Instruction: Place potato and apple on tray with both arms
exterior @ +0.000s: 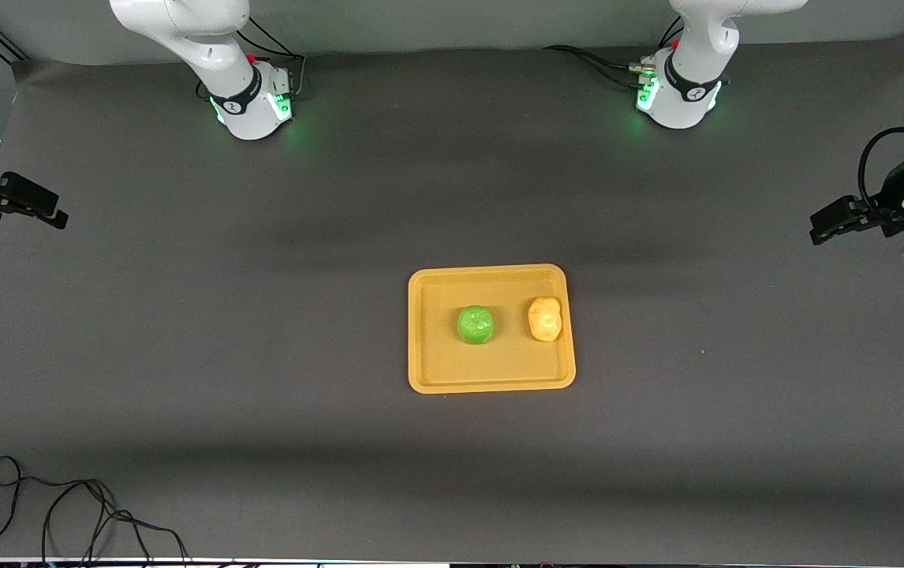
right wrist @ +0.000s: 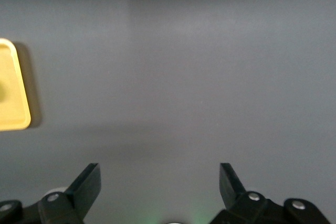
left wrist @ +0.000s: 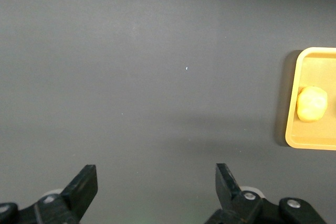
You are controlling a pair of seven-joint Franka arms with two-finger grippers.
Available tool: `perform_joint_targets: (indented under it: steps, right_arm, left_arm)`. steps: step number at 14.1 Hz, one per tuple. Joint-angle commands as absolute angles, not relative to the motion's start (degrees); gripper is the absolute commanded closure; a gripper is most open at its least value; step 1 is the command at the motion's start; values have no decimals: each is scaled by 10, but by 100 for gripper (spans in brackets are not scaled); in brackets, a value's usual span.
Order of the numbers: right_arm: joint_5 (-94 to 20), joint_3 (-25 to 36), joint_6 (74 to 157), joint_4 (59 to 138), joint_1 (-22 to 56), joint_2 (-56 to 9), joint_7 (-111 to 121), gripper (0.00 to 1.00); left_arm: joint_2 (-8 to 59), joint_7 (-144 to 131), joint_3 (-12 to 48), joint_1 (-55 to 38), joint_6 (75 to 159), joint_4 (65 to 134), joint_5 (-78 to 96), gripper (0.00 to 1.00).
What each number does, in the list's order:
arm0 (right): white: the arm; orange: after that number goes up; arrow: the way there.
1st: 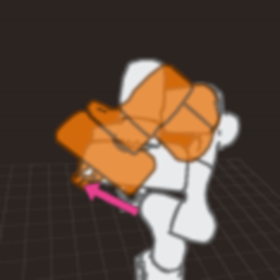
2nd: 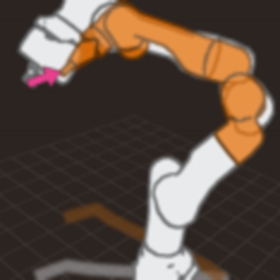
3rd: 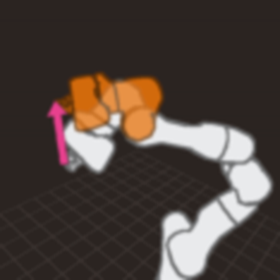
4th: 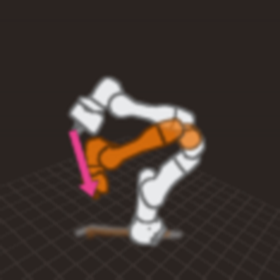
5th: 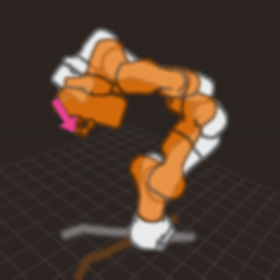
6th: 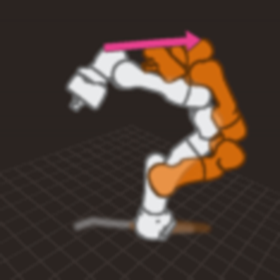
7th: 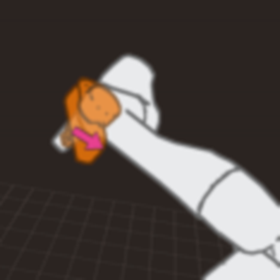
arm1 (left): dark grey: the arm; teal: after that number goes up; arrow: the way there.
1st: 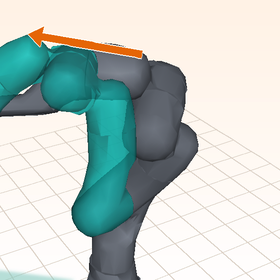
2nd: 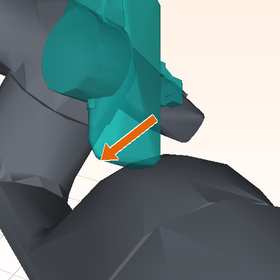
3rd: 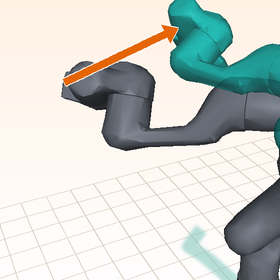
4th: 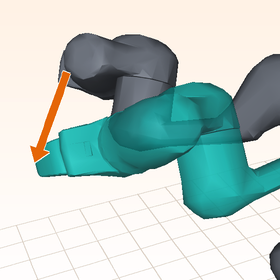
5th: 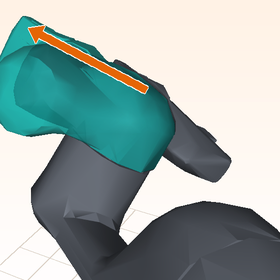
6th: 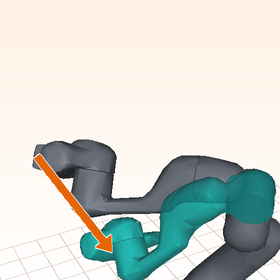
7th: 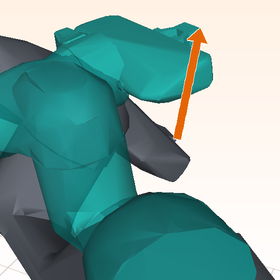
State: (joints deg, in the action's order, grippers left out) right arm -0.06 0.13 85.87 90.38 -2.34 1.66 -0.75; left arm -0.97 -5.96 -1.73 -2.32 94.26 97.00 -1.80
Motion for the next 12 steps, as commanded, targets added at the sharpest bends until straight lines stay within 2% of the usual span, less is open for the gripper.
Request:
perform_joint_targets:
  steps: [1, 12]
  right_arm:
    - [11, -11, 852, 925, -30, 29, 7, 0]
    - [6, -10, 879, 931, -27, 31, -3, 0]
  left_arm:
    - [-25, -59, -16, -25, 941, 981, -25, 0]
    - [-23, -59, -14, -29, 945, 981, -21, 0]
